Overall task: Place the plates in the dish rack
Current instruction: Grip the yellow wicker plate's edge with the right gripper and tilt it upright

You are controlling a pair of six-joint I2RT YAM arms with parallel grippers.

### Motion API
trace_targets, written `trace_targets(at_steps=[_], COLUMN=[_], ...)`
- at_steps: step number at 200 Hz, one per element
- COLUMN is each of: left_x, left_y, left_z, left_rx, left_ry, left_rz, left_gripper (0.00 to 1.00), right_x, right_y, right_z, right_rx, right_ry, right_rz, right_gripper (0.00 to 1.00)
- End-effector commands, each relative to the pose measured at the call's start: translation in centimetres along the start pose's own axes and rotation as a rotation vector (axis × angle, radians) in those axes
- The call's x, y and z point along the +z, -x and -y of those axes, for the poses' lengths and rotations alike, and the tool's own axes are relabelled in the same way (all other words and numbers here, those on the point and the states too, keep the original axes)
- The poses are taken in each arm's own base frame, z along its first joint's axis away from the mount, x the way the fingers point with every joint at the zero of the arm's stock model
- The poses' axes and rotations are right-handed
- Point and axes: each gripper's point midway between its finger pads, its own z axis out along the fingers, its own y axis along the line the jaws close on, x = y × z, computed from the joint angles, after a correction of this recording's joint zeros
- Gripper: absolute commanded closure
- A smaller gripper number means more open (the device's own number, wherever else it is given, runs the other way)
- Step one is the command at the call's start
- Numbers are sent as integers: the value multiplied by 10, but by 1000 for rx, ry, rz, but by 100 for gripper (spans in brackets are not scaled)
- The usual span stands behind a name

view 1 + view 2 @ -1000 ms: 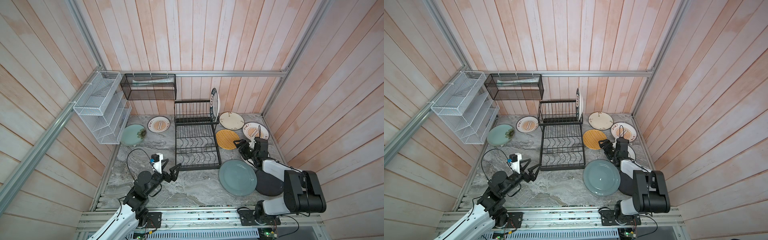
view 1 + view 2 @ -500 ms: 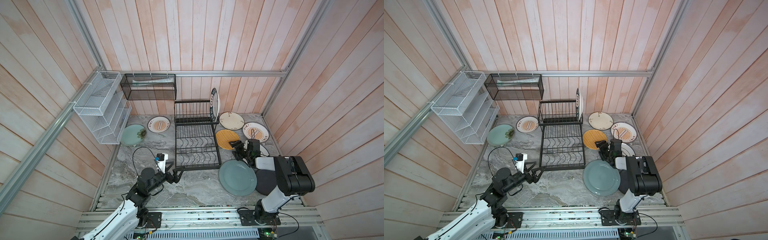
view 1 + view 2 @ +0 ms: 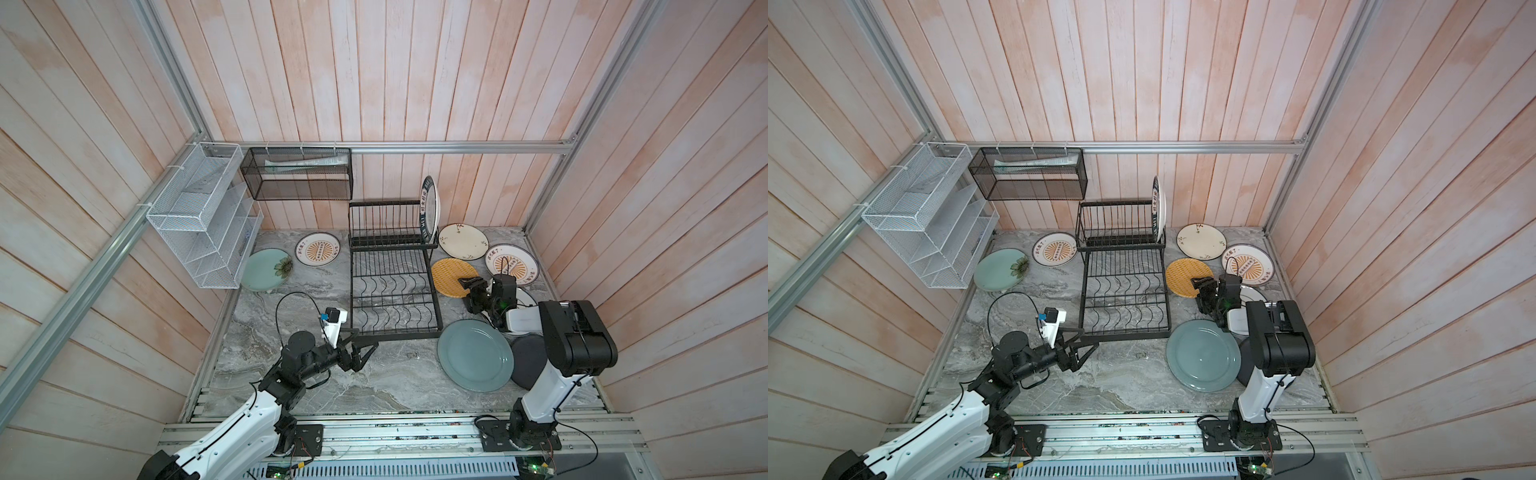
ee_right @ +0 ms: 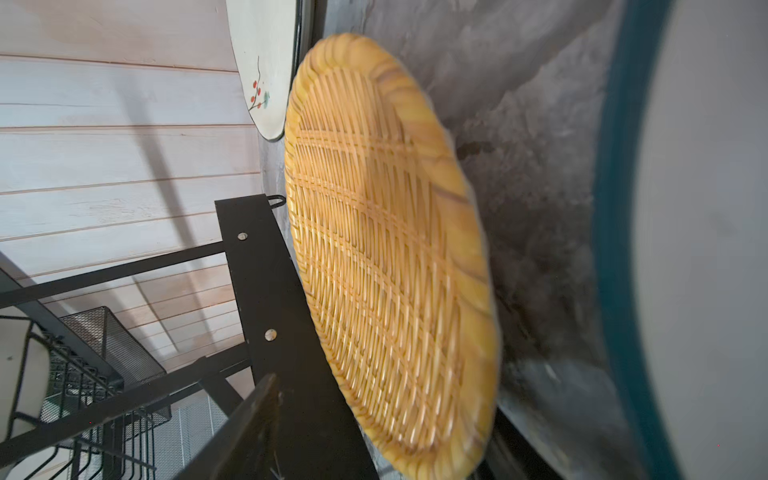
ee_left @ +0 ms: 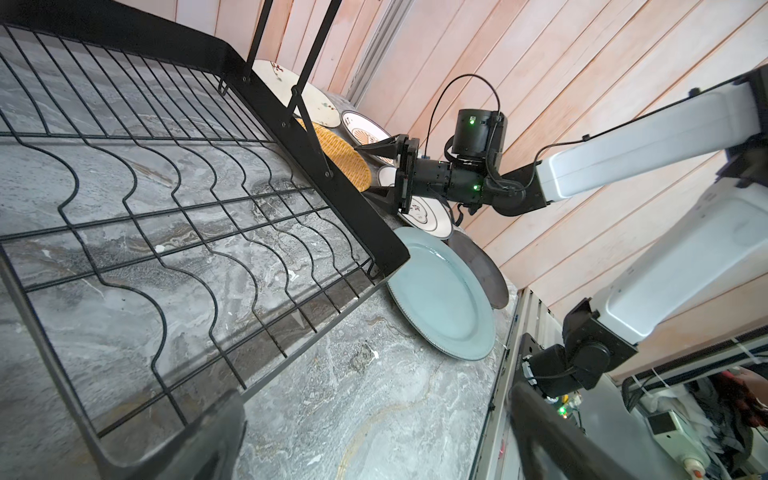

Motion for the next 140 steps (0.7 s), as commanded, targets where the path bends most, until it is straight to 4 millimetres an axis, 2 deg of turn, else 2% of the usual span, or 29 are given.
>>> trace_targets(at_steps=[1, 23, 51, 79, 117, 140], left_x=[-2, -3, -3, -4, -5, -5], left_y=[17, 18, 17, 17, 19, 19], left_z=[8, 8, 6, 5, 4, 3], left_rx=[38, 42, 42, 43, 48, 49], left_ry=[-12, -8, 0, 6, 18, 24], left_rz=[47, 55, 53, 56, 63, 65], left_gripper=[0, 0, 0, 0, 0, 0], right_x=[5, 8, 11, 13, 6, 1], right_y=[2, 2, 2, 0, 3, 8], right_z=[18, 26, 30, 27, 8, -3], right_rx=[87, 115, 150, 147, 82, 61], right_ry=[-21, -25, 8, 39, 60, 71], right_rz=[28, 37, 43, 41, 67, 82], right_gripper=[38, 42, 68, 86, 100, 100])
